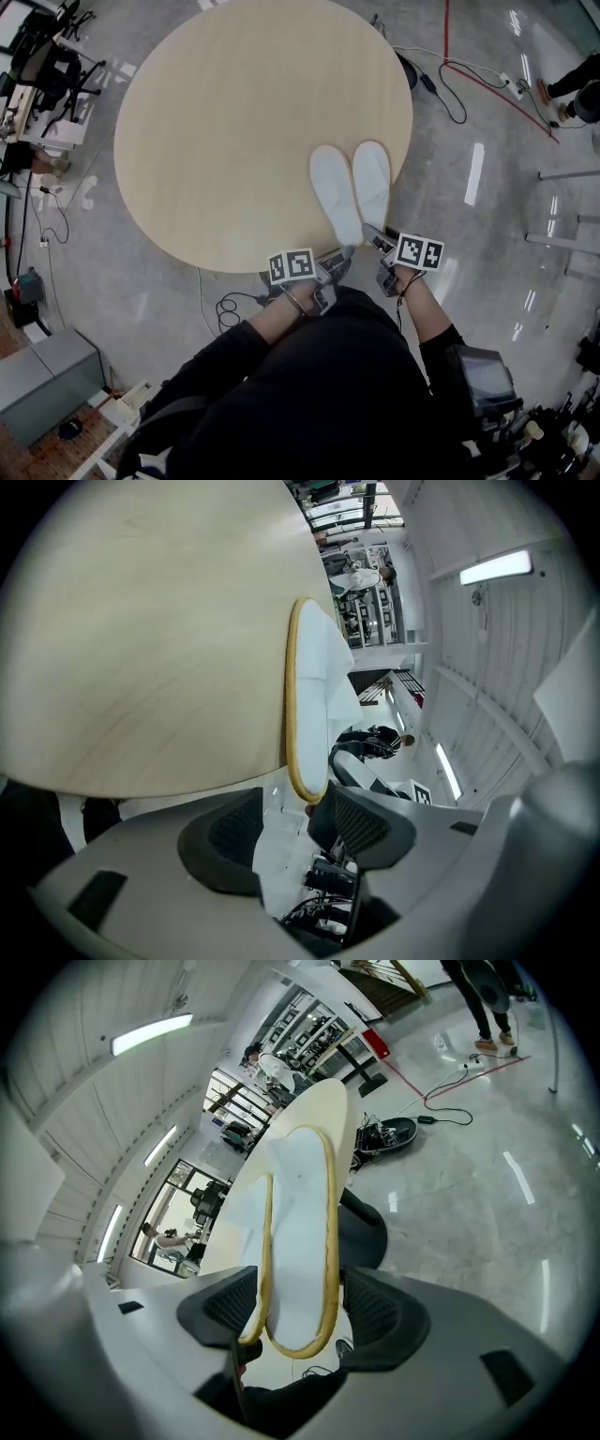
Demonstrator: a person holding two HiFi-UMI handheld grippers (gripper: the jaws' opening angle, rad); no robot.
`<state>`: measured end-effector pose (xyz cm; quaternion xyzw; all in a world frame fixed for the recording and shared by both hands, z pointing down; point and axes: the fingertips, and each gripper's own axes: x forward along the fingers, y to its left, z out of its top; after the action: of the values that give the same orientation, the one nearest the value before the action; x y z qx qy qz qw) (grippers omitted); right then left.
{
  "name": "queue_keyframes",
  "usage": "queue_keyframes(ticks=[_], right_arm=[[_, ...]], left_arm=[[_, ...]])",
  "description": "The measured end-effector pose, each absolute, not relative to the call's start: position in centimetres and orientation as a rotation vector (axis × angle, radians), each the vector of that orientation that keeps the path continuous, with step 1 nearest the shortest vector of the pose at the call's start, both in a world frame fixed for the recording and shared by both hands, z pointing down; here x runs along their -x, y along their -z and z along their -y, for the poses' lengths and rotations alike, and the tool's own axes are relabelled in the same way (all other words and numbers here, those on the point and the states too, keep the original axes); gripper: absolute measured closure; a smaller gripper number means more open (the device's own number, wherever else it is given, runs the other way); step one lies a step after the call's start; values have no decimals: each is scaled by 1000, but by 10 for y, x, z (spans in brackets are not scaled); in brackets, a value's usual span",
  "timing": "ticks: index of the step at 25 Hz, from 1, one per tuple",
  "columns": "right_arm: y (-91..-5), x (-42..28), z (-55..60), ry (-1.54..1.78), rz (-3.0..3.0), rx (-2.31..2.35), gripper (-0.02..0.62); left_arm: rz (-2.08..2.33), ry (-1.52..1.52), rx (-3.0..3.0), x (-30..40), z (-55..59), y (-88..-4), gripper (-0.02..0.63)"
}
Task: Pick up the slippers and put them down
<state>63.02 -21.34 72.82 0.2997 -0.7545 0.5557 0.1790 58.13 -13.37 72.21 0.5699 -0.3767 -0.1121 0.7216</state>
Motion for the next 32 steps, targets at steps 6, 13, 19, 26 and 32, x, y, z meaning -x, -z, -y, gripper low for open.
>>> queue_keyframes(ticks=[6, 13, 19, 26, 32], right_arm=[[-723, -644, 221, -1455, 2142, -984, 296], [-684, -672, 237, -1041, 2221, -1173, 296], [-609, -620, 231, -963, 2444, -1161, 299], [-530, -545, 181, -1078, 2672, -912, 488], [-484, -513, 154, -994, 2744, -871, 569]], left_arm=[[818, 245, -1338, -573, 124, -698, 377], [955, 208, -1556, -539, 133, -644, 379], [1108, 160, -1705, -491, 142, -597, 380], [1185, 81, -2053, -469, 152, -514, 473], [1127, 224, -2110, -435, 132, -462, 569]])
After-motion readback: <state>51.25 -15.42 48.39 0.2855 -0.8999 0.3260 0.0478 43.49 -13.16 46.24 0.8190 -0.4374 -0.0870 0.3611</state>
